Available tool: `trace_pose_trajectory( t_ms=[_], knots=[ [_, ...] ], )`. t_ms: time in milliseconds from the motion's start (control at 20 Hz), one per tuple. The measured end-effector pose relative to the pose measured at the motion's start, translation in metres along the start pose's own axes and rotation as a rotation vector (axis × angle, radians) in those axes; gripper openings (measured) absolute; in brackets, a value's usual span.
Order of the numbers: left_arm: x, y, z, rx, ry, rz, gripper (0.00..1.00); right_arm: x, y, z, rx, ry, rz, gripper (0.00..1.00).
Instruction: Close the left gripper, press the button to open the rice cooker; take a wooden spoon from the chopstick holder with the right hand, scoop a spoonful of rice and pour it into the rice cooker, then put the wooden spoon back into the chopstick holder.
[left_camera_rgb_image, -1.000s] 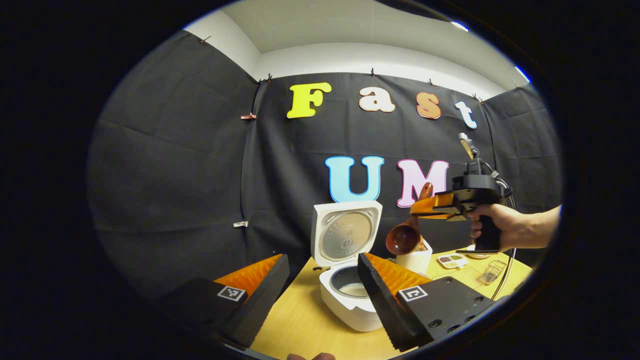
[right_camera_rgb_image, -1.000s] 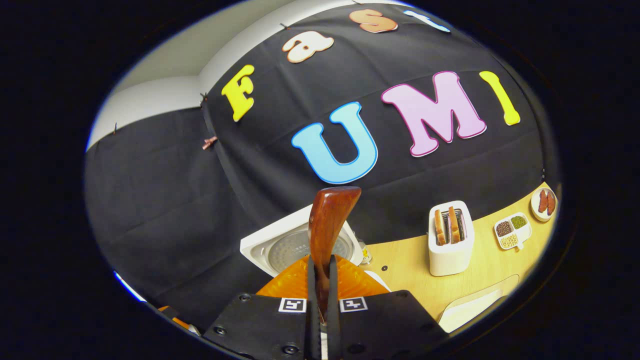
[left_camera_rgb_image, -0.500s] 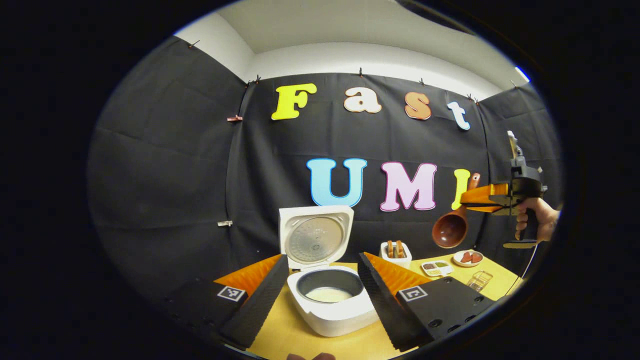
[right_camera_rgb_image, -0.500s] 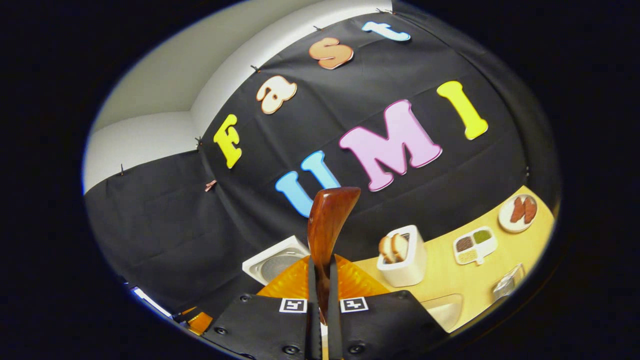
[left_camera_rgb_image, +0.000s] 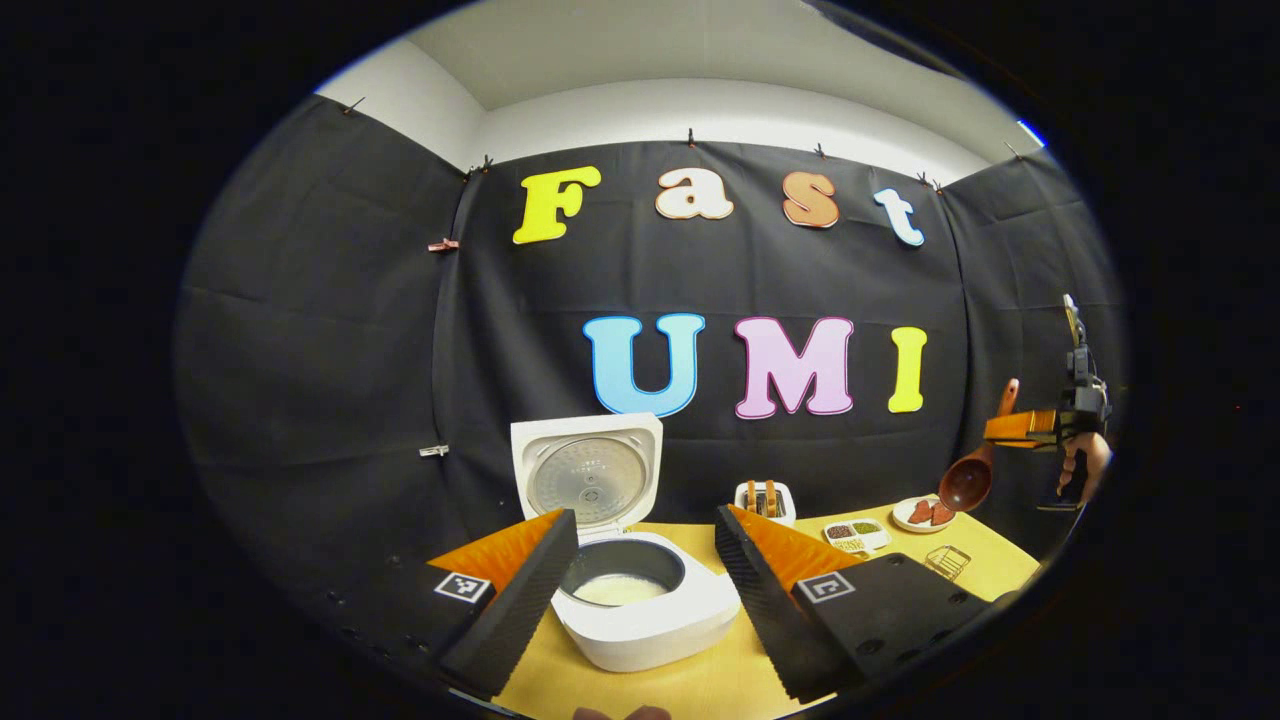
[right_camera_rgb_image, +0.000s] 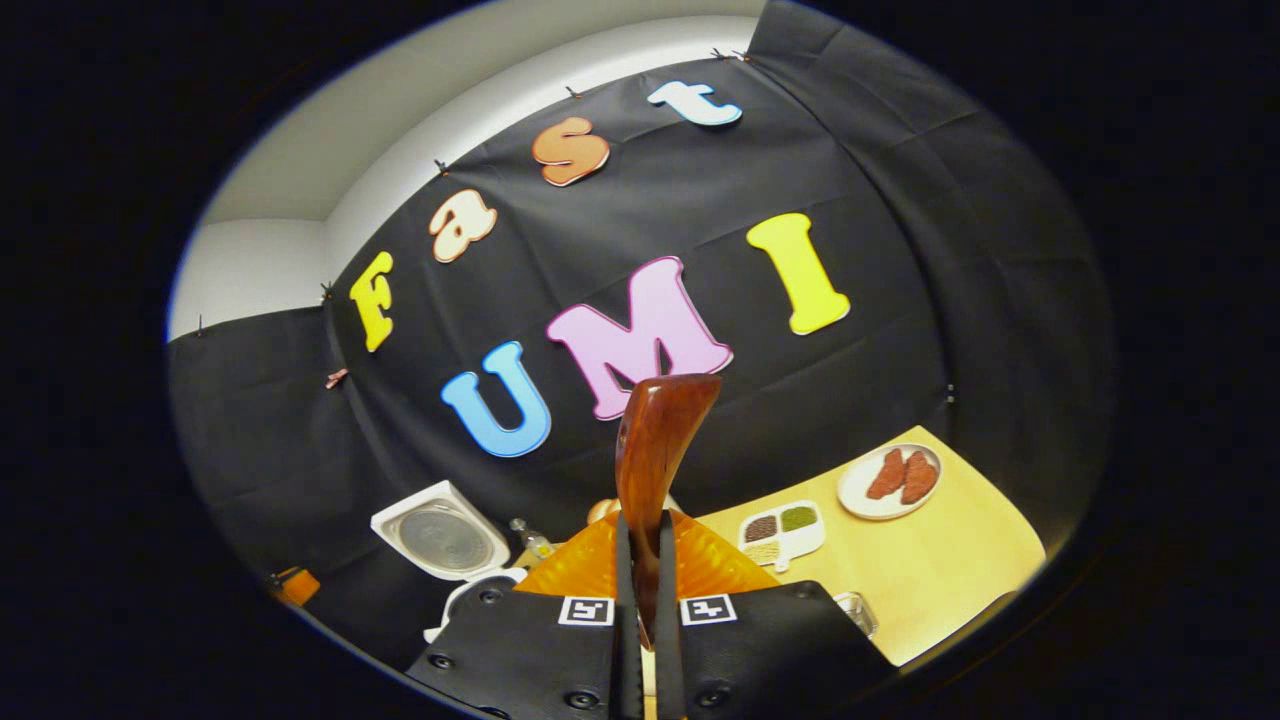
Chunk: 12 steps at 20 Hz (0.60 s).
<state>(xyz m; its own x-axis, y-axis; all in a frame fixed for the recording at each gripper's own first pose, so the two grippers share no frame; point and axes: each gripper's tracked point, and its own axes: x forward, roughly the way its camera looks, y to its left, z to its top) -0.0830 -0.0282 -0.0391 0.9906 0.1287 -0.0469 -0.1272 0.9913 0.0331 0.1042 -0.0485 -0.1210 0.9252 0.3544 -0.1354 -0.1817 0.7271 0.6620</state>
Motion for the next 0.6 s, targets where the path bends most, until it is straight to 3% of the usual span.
trace_pose_trajectory(
  t_ms=[300,550,600],
  knots=[
    [-0.006,-0.026,0.001,0.006,0.024,0.037,0.95,0.020,-0.110,-0.049,-0.023,0.098,-0.147,0.10],
    [-0.016,-0.026,0.001,0.017,0.042,0.088,0.95,0.037,-0.143,-0.108,-0.048,0.214,-0.179,0.10],
    [-0.017,-0.025,-0.001,0.023,0.049,0.099,0.95,0.042,-0.149,-0.113,-0.056,0.216,-0.196,0.14]
  ],
)
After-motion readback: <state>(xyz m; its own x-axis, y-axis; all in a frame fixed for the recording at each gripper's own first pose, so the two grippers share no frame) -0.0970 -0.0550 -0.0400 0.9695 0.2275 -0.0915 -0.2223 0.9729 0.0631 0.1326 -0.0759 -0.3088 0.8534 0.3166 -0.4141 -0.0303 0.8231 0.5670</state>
